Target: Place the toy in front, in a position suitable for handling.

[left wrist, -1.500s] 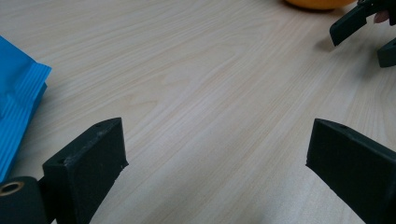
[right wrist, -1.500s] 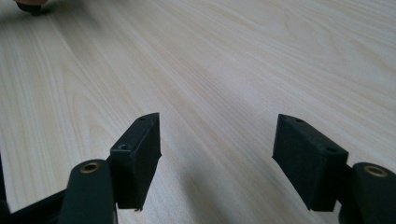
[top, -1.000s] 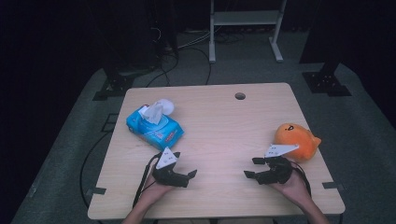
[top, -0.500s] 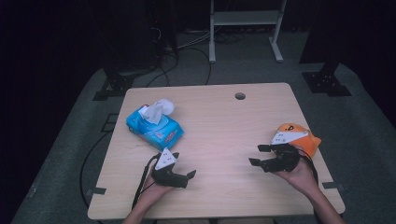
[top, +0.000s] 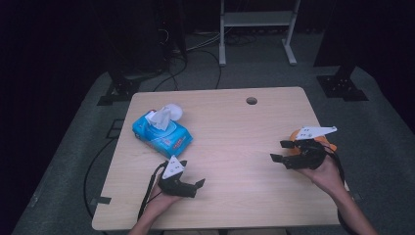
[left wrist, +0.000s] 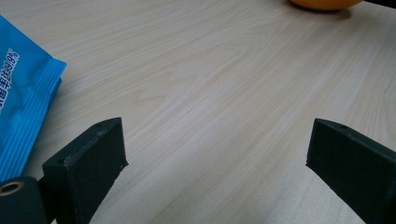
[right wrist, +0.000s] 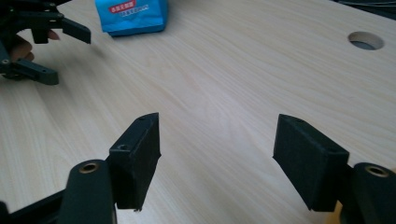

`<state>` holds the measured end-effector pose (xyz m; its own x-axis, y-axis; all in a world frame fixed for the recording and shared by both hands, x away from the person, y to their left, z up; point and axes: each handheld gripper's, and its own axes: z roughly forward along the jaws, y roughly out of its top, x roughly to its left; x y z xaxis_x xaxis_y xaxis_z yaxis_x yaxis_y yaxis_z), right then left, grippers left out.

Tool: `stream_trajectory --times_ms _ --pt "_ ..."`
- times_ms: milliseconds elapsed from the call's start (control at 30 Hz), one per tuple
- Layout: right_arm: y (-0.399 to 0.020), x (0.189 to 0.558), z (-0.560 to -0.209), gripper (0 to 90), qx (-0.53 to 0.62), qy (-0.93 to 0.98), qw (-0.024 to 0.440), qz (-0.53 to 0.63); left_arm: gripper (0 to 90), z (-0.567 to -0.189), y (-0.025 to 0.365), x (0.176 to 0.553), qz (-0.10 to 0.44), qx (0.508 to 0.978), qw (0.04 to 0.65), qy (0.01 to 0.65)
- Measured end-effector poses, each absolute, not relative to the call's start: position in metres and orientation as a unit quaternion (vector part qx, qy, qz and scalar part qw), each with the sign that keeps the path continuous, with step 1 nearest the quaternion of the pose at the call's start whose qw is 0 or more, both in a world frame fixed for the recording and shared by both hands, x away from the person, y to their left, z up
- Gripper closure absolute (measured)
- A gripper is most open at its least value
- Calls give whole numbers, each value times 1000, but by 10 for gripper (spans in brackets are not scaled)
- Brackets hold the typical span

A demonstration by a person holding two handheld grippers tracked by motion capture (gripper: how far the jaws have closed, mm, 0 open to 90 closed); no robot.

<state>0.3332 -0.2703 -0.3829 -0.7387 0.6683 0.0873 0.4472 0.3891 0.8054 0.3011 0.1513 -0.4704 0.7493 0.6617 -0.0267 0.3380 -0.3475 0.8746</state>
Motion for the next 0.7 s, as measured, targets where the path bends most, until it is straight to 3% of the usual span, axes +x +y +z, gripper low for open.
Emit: stream_trajectory --times_ms 700 --pt "-330 342 -370 319 392 799 175 420 37 -472 150 300 170 804 477 311"
